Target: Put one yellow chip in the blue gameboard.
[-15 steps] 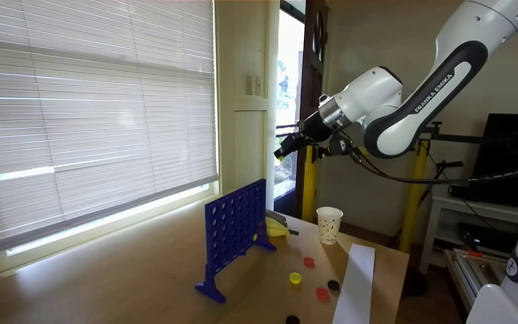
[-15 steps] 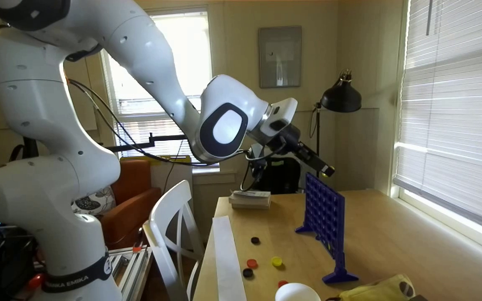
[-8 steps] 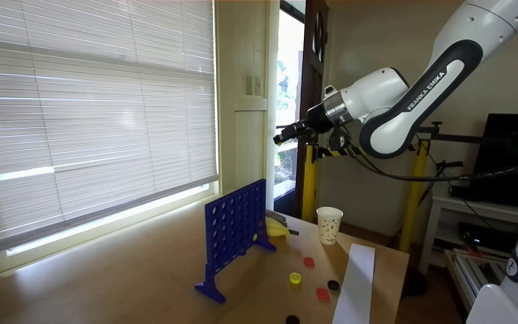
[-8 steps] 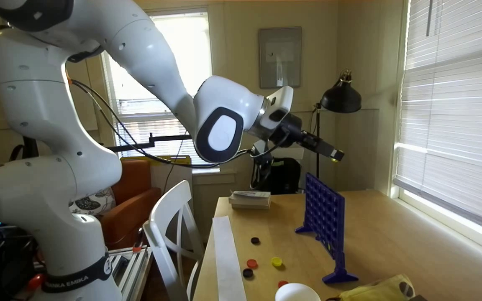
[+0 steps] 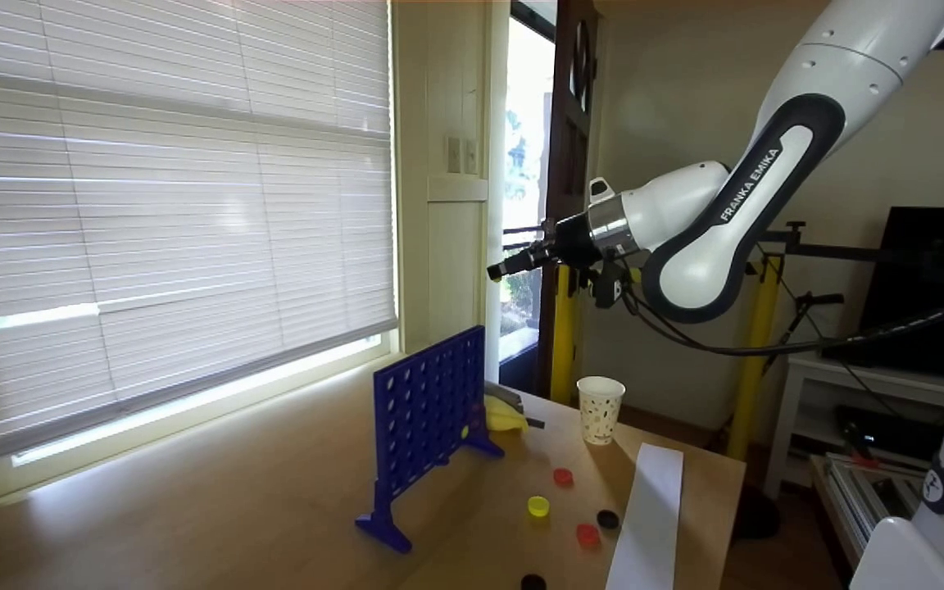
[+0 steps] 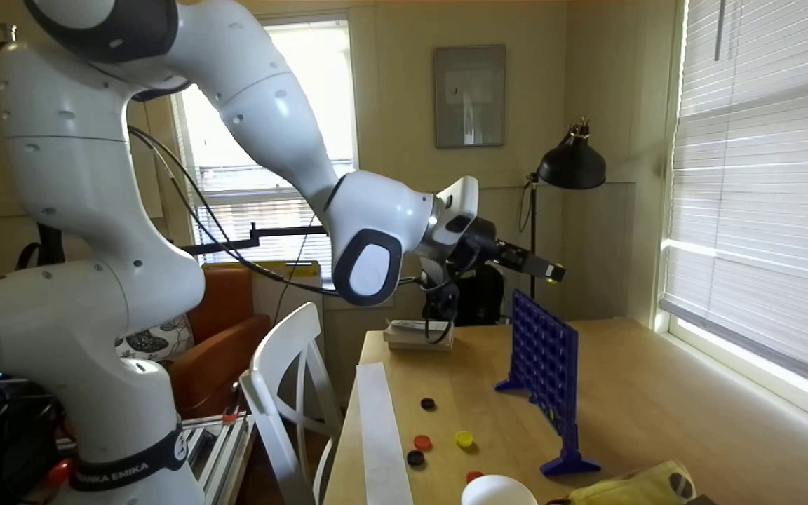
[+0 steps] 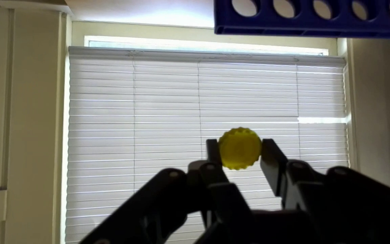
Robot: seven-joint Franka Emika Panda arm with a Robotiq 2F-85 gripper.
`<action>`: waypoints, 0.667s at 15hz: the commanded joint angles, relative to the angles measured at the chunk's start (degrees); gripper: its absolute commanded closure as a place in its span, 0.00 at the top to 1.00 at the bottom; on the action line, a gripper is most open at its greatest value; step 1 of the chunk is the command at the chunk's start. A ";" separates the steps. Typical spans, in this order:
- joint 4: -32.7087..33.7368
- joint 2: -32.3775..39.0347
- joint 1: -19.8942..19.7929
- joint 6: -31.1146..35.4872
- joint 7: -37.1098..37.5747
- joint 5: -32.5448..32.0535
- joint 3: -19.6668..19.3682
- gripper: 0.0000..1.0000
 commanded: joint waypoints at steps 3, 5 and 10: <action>2.74 12.87 4.25 9.87 -12.16 7.06 0.16 0.10; 0.55 7.61 13.60 7.22 -5.12 2.49 -11.14 0.35; 2.24 11.63 14.41 9.43 -6.55 2.69 -11.41 0.35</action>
